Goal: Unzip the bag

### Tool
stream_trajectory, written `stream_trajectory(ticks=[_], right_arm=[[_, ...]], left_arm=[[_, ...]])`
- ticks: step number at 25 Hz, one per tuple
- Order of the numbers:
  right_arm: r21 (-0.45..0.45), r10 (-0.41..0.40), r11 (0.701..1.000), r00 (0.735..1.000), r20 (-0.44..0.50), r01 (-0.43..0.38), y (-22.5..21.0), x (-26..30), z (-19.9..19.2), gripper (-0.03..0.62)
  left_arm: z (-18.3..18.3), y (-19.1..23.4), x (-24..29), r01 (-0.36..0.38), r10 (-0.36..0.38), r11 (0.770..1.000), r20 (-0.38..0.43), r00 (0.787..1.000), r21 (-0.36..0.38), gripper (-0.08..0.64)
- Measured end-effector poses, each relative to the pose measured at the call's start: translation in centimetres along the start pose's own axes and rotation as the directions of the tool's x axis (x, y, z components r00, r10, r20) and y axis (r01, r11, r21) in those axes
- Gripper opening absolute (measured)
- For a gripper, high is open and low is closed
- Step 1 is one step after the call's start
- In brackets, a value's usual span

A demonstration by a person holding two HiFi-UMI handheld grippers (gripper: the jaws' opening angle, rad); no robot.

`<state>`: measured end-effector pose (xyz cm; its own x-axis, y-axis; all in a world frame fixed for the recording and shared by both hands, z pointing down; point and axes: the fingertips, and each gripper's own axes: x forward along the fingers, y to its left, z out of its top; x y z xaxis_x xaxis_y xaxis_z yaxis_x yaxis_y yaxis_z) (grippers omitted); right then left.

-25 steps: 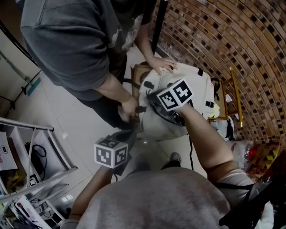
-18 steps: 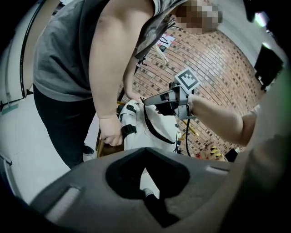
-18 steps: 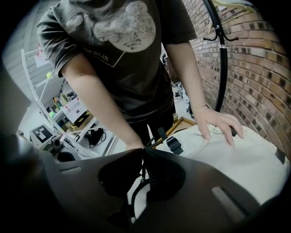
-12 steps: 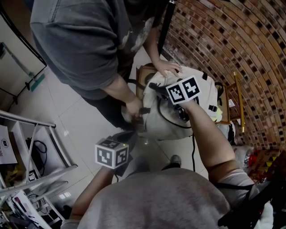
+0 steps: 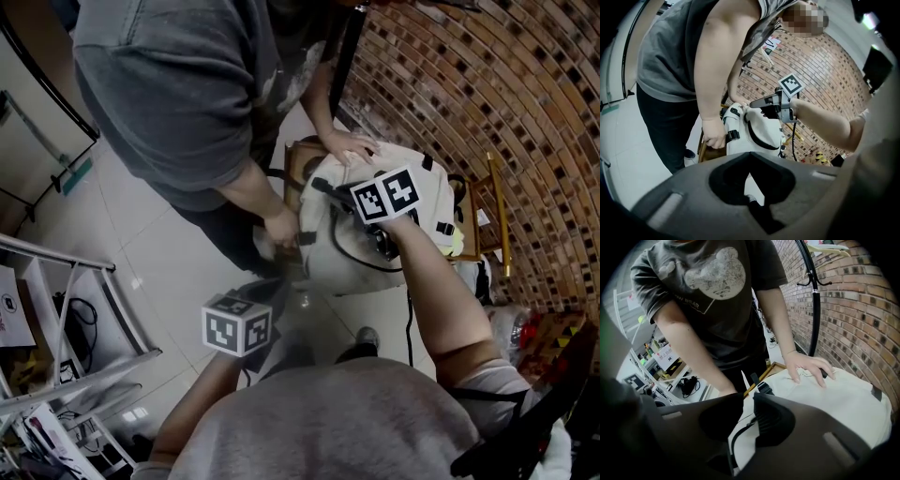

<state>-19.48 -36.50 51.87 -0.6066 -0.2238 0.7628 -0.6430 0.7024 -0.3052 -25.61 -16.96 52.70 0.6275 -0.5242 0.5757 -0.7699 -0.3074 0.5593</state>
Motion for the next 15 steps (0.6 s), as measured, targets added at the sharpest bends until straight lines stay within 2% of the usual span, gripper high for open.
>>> stream_trajectory(ticks=[2, 5, 7, 9, 13, 15], right_arm=[[-0.012, -0.023, 1.000, 1.000, 0.009, 0.023, 0.3, -0.6, -0.1, 0.140], [-0.016, -0.042, 0.999, 0.998, 0.040, 0.042, 1.2, -2.4, -0.5, 0.156], [-0.015, -0.009, 1.000, 0.999, 0.050, 0.009, 2.7, -3.6, -1.8, 0.156], [-0.022, 0.031, 0.999, 0.998, 0.049, -0.030, 4.6, -4.8, -4.0, 0.134], [-0.053, 0.063, 0.997, 0.996, 0.062, -0.060, 8.8, -7.5, -9.4, 0.000], [-0.085, 0.077, 0.994, 0.995, 0.068, -0.071, 10.7, -9.3, -12.5, 0.000]], left_arm=[[-0.1, -0.1, 0.1, 0.015, -0.015, 1.000, 0.006, 1.000, -0.001, 0.002], [-0.2, -0.4, -0.1, 0.022, -0.023, 1.000, 0.016, 1.000, 0.001, 0.000], [-0.3, -0.8, -0.3, 0.015, -0.015, 1.000, 0.029, 0.999, 0.006, 0.002], [-0.5, -1.7, -0.7, 0.004, -0.005, 1.000, 0.045, 0.999, 0.010, 0.000], [-2.3, -4.0, -1.5, -0.020, 0.019, 1.000, 0.066, 0.998, 0.013, 0.002], [-3.6, -5.9, -1.5, -0.027, 0.025, 0.999, 0.074, 0.997, 0.019, 0.001]])
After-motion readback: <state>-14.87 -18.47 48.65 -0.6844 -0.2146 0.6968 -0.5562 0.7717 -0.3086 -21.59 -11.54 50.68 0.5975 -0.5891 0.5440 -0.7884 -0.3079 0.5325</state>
